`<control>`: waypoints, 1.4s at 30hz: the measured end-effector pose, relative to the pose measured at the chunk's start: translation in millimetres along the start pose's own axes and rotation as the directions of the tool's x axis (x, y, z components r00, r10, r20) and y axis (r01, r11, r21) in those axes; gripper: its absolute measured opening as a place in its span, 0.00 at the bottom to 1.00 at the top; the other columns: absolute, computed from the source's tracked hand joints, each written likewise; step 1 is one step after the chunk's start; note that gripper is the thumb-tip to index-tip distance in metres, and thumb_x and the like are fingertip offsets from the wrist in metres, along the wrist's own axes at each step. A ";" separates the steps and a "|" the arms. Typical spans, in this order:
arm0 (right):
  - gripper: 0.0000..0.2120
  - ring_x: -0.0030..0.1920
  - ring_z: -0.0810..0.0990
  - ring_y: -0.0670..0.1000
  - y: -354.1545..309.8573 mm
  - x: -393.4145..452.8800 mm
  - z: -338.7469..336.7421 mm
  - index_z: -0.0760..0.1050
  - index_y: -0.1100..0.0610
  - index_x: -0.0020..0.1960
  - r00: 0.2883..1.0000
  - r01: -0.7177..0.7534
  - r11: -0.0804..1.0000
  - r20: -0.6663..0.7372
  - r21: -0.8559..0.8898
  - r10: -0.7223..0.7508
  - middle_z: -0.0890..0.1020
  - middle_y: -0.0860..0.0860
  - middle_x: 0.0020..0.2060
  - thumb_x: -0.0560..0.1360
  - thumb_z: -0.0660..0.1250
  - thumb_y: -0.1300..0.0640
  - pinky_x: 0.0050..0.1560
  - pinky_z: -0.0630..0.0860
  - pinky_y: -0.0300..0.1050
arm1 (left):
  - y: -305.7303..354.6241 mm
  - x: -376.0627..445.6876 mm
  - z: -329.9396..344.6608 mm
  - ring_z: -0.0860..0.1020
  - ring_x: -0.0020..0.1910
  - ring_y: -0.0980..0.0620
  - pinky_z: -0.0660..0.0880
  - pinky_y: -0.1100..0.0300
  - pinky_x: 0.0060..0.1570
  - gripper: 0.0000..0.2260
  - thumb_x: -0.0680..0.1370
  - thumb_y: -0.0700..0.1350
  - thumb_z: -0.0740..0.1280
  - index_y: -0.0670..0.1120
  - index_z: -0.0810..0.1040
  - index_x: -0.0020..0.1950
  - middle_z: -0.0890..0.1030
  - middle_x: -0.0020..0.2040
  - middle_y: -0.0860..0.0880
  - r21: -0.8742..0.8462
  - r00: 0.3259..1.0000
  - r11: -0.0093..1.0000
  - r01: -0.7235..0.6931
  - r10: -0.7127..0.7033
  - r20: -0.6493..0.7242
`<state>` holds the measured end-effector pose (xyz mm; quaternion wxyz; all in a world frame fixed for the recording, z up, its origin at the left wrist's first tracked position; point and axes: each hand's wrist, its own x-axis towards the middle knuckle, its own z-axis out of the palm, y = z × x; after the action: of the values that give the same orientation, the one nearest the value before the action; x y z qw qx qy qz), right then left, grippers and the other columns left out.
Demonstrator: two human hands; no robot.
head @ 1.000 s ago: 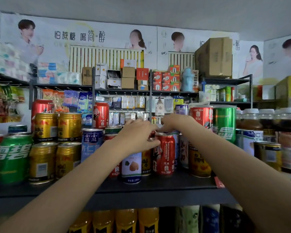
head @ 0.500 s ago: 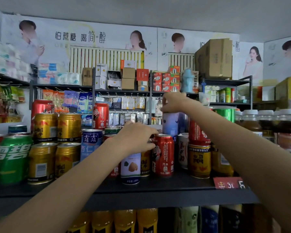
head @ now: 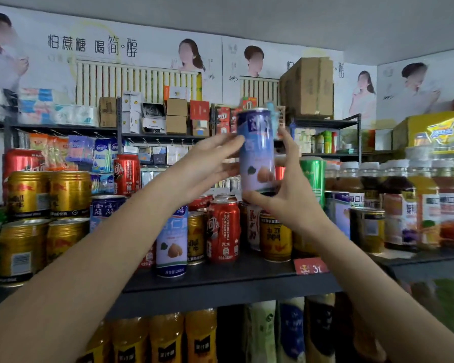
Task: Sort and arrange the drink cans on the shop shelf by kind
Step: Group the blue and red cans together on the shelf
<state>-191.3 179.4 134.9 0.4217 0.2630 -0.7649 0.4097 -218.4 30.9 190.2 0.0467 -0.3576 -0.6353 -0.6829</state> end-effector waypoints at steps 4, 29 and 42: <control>0.61 0.41 0.75 0.43 26.9 -23.3 10.8 0.29 0.37 0.70 0.996 -0.085 0.973 0.018 -0.214 0.091 0.74 0.52 0.53 0.64 0.76 0.59 0.40 0.72 0.32 | -11.4 2.1 -3.5 0.75 0.55 0.56 0.71 0.66 0.48 0.24 0.76 0.48 0.66 0.51 0.65 0.70 0.75 0.62 0.50 0.836 0.990 0.531 -0.140 0.086 0.111; 0.43 0.57 0.74 0.50 51.0 -66.6 52.1 0.33 0.52 0.75 0.980 -0.162 0.790 -0.002 -0.592 0.200 0.68 0.50 0.62 0.77 0.62 0.46 0.46 0.70 0.36 | -50.3 21.0 -15.4 0.76 0.51 0.50 0.69 0.50 0.60 0.04 0.76 0.45 0.66 0.46 0.74 0.48 0.78 0.49 0.51 0.995 0.993 0.004 -0.102 -0.056 0.102; 0.54 0.43 0.81 0.55 56.3 -69.5 69.2 0.40 0.47 0.72 0.982 -0.183 0.740 -0.088 -0.647 0.166 0.73 0.59 0.56 0.64 0.78 0.53 0.32 0.78 0.43 | -66.6 36.5 -9.8 0.74 0.55 0.47 0.72 0.53 0.54 0.17 0.73 0.48 0.70 0.44 0.73 0.58 0.76 0.57 0.47 0.992 0.990 -0.014 -0.126 -0.060 0.125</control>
<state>-228.0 154.2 30.9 0.4559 0.0221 -0.8755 0.1585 -284.1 48.9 155.3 0.2615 -0.2765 -0.9247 -0.0008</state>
